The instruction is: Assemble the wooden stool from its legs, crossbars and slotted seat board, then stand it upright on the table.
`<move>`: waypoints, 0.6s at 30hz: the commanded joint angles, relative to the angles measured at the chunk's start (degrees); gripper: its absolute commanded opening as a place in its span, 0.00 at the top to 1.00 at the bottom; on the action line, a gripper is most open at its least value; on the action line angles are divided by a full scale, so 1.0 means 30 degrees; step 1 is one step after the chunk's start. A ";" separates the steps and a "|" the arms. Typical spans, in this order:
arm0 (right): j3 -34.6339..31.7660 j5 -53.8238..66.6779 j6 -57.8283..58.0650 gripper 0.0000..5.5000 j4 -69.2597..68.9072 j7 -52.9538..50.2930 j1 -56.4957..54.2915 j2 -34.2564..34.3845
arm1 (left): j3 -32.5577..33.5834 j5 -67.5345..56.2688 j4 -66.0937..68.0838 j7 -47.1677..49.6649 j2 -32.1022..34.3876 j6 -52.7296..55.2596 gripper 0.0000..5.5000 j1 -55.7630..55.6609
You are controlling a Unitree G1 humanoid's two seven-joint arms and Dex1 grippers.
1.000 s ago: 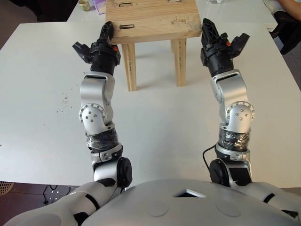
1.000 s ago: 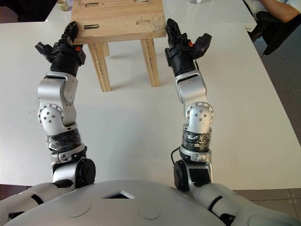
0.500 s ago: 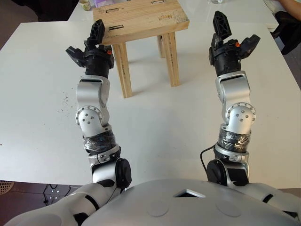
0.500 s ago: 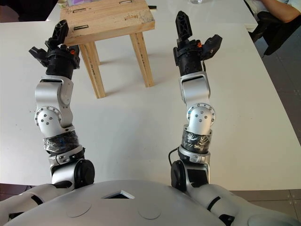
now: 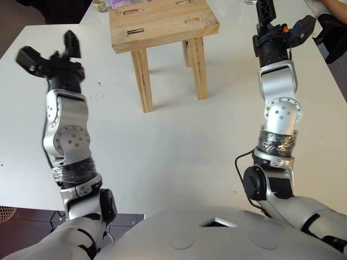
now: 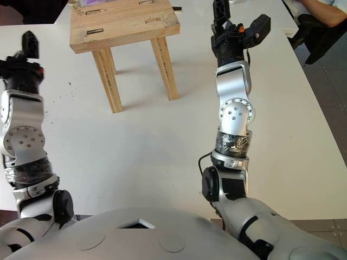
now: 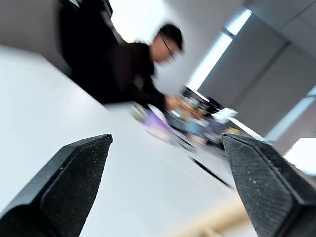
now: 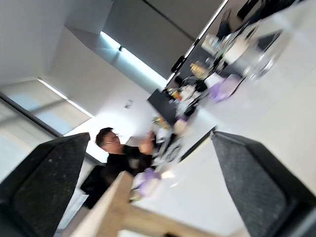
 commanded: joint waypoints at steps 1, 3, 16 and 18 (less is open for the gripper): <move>0.7171 -1.2115 -0.2463 0.18 0.0964 0.1015 -0.2959 -0.3572 | -0.4870 0.7850 -0.0071 0.1563 -0.0681 -0.1330 0.25 -0.4452; 0.8719 -1.4875 -0.3317 0.18 0.1746 0.0057 -0.4350 -0.2736 | -0.7085 1.0249 0.0251 0.2040 -0.2151 -0.1752 0.25 -0.6370; 0.8639 -1.9860 -0.2870 0.18 0.0261 -0.3703 -0.3793 0.2758 | -1.0092 1.7132 -0.0486 0.0914 -0.5283 -0.0367 0.25 -0.8585; 0.8434 -1.9934 -0.3068 0.18 0.0550 -0.3799 -0.3643 0.3250 | -1.0327 1.7854 -0.0544 0.0694 -0.5538 0.0473 0.25 -0.8305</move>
